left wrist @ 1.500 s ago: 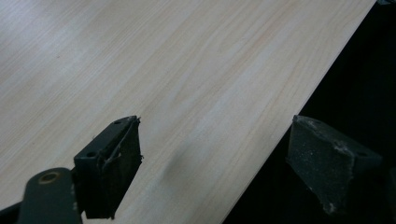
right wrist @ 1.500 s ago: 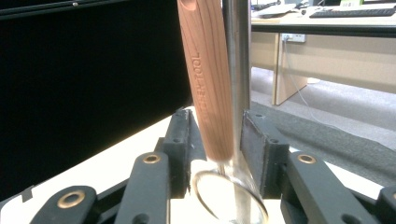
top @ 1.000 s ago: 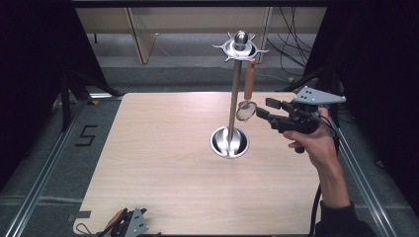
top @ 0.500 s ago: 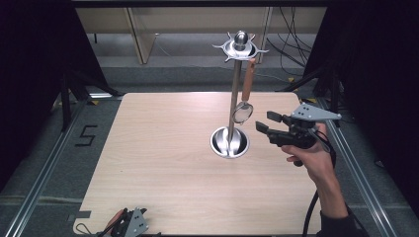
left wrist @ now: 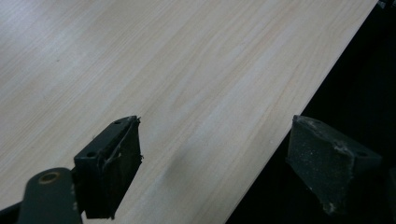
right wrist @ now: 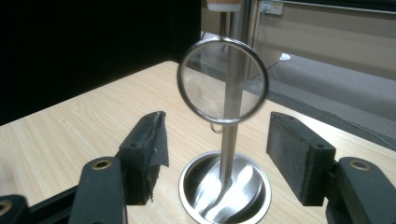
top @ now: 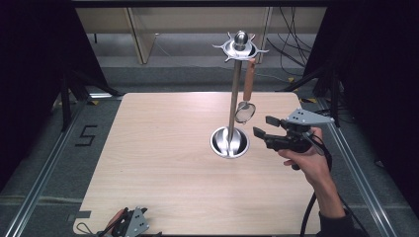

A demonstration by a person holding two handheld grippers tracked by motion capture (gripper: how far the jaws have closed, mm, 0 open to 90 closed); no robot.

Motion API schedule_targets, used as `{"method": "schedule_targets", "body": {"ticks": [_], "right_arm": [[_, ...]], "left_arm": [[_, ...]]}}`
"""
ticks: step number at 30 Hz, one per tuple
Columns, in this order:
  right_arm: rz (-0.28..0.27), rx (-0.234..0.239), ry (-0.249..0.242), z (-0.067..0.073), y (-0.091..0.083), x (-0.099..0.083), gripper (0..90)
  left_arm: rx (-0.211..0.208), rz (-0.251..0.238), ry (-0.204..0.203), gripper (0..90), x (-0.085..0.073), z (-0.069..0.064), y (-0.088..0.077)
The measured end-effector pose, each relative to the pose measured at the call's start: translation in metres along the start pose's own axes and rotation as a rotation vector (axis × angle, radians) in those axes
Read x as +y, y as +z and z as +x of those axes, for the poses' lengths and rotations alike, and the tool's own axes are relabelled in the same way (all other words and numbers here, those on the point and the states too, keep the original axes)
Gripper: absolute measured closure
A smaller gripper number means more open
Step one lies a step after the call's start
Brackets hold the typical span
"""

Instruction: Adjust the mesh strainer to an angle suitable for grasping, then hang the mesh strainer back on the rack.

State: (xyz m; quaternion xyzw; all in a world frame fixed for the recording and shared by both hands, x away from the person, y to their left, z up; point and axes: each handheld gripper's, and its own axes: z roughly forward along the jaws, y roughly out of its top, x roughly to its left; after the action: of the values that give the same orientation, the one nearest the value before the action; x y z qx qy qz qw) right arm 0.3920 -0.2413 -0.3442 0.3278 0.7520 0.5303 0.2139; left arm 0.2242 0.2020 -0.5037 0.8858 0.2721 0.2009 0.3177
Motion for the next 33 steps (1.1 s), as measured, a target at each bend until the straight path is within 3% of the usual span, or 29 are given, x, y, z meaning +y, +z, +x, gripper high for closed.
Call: {"method": "schedule_targets", "body": {"ticks": [4,6,10,11,12,13,15,19,23,24,25,27,29,31,32,33], "right_arm": [[-0.005,-0.001,-0.005,-0.001,-0.001,-0.004,36.8],[0.025,-0.005,0.013,0.0,-0.004,-0.006,36.7],[0.022,-0.007,-0.015,-0.006,-0.004,-0.012,36.6],[0.025,-0.01,0.007,-0.005,-0.005,-0.013,36.6],[0.016,-0.012,-0.009,-0.007,-0.004,-0.013,36.5],[0.042,-0.006,0.013,-0.006,-0.006,-0.015,36.4],[0.039,-0.004,-0.011,-0.008,-0.005,-0.016,36.4],[0.052,0.005,0.024,-0.006,-0.008,-0.017,36.4],[0.05,0.011,0.028,-0.003,-0.008,-0.018,36.1],[0.028,0.005,0.027,-0.002,-0.006,-0.02,36.1],[0.051,0.023,0.015,-0.003,-0.006,-0.02,36.2],[0.056,0.022,0.031,-0.001,-0.005,-0.022,36.0],[0.071,0.019,0.013,-0.001,-0.005,-0.024,35.9],[0.067,0.018,0.039,0.001,-0.002,-0.026,35.7],[0.097,0.026,0.015,-0.001,-0.004,-0.027,35.6],[0.077,0.017,0.004,-0.001,-0.001,-0.029,35.5]], "left_arm": [[0.001,0.007,-0.002,16.8,0.0,0.0,-0.001],[0.002,-0.006,-0.006,16.7,-0.001,0.0,-0.001],[0.002,0.009,0.0,16.8,-0.001,0.0,-0.003],[0.002,0.008,-0.001,16.8,-0.001,0.0,-0.003],[0.001,-0.005,-0.013,16.8,-0.001,-0.001,-0.001],[0.003,-0.001,-0.002,16.8,-0.001,0.0,-0.001],[0.002,0.011,0.001,16.7,-0.001,-0.001,-0.002],[0.003,0.009,0.001,16.8,-0.001,0.0,-0.003],[0.006,-0.001,-0.001,16.7,-0.001,-0.001,-0.002],[0.006,0.007,0.0,16.8,-0.001,-0.001,-0.003],[0.005,0.008,0.002,16.8,-0.001,-0.001,-0.003],[0.006,-0.002,0.007,16.8,-0.002,-0.001,-0.002],[0.004,0.0,0.005,16.8,-0.002,-0.001,-0.003],[0.003,0.01,0.006,16.8,-0.002,-0.001,-0.003],[0.004,0.009,0.008,16.8,-0.002,-0.001,-0.003],[0.004,0.01,0.006,16.8,-0.001,-0.001,-0.003]]}}
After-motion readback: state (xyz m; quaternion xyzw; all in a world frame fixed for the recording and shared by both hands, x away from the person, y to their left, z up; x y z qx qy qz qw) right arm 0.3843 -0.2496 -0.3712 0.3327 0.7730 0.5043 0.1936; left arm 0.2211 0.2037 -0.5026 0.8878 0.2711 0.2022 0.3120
